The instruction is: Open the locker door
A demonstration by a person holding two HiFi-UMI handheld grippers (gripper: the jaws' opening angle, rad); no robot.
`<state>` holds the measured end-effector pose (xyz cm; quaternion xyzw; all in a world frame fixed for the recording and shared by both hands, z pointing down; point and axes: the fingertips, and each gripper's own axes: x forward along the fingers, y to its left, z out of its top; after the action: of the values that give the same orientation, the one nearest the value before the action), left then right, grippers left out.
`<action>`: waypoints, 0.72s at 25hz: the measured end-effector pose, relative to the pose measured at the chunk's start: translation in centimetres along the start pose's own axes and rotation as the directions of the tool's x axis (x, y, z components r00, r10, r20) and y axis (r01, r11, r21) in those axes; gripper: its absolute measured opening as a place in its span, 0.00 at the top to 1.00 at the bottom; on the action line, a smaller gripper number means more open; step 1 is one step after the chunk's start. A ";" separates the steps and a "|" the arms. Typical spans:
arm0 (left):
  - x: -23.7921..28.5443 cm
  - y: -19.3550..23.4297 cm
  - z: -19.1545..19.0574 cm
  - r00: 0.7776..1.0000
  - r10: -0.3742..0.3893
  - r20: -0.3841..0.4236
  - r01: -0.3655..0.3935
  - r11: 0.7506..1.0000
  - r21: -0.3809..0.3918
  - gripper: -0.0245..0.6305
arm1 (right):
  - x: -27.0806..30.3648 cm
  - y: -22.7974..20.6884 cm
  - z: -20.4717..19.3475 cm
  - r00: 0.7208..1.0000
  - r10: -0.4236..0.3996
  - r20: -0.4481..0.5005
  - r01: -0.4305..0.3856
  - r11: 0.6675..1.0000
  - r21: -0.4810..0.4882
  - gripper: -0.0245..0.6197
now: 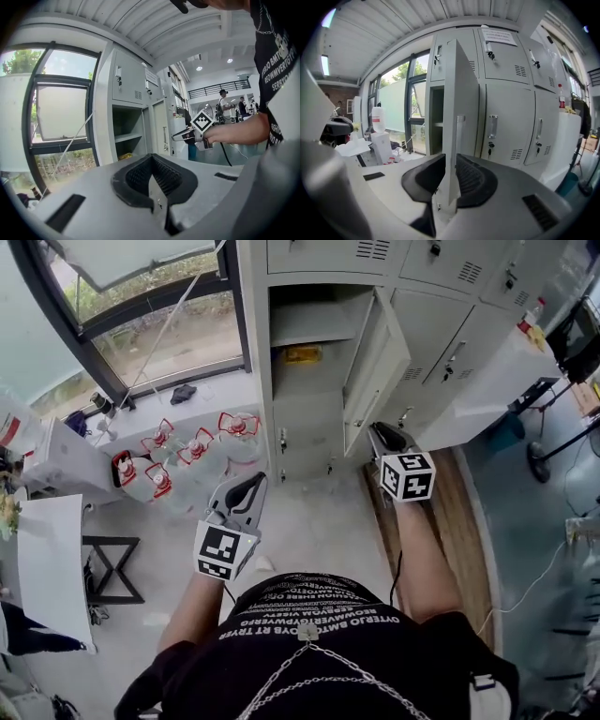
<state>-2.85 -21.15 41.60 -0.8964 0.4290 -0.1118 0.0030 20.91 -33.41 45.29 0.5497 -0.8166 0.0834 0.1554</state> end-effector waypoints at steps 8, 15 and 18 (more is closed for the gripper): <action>-1.4 -6.4 0.2 0.997 0.069 -0.026 -0.069 0.998 -0.009 0.96 | -10.1 2.4 -0.7 0.983 0.133 0.127 -0.128 0.991 -0.041 0.97; -0.3 -12.5 1.5 0.998 0.055 -0.008 -0.056 0.997 -0.055 0.96 | -18.6 3.8 0.2 0.952 0.226 0.206 -0.214 0.974 -0.079 0.97; 0.1 -14.7 2.5 0.999 0.043 -0.013 -0.043 0.998 -0.033 0.96 | -20.7 3.6 0.6 0.943 0.243 0.228 -0.230 0.970 -0.085 0.97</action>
<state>9.03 -12.10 40.67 -0.8861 0.4501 -0.1099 -0.0123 24.66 -14.14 37.69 0.4489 -0.8914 0.0117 0.0614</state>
